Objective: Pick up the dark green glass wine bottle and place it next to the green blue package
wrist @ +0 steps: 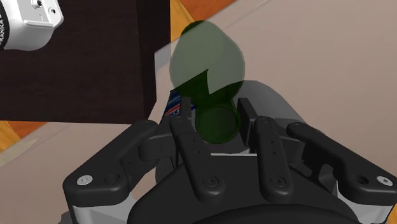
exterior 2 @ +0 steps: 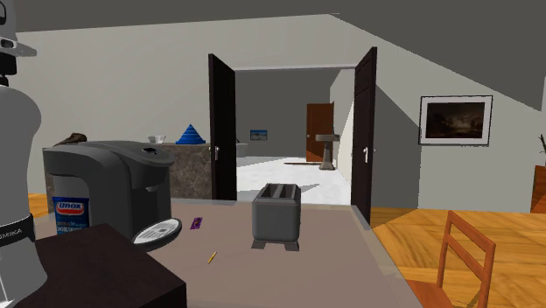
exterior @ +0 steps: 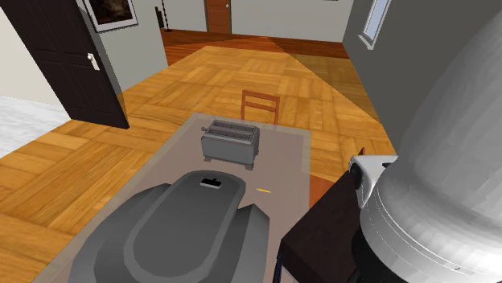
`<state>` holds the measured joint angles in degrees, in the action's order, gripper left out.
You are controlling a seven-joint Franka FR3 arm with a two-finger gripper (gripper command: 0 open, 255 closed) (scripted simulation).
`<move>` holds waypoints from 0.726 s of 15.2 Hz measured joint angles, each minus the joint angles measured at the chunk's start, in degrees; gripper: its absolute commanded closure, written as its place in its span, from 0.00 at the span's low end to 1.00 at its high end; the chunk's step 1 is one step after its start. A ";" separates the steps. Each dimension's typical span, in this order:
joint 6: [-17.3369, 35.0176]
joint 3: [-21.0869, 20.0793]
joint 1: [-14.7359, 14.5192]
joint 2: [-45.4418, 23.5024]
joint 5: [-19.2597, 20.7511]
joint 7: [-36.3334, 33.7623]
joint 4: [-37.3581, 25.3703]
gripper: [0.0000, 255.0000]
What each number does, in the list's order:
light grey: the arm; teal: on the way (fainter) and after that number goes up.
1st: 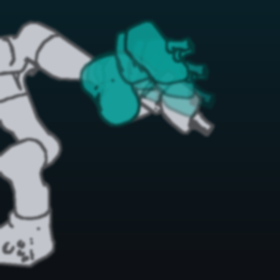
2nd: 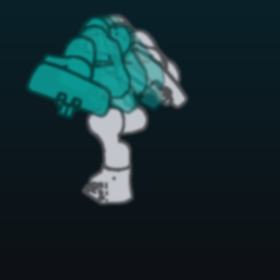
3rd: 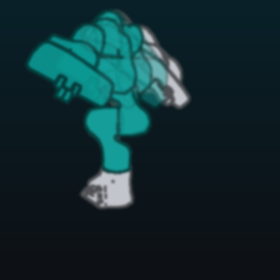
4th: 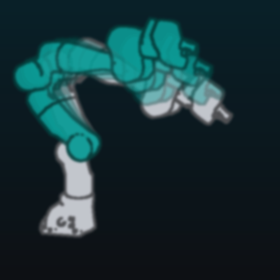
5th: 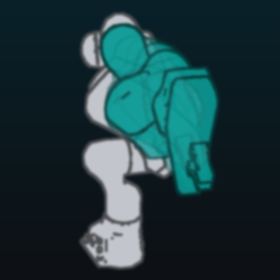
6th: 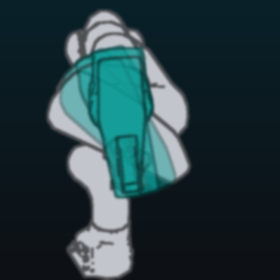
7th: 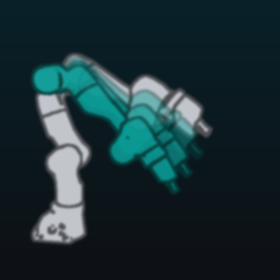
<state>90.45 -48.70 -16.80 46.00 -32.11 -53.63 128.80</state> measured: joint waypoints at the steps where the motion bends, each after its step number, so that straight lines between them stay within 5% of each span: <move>1: 0.67 -0.32 -0.07 0.10 -0.27 0.11 0.73 1.00; 11: 7.26 -3.99 -0.51 0.40 -3.06 1.04 7.15 1.00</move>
<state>97.71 -52.69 -17.30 46.40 -35.18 -52.59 135.96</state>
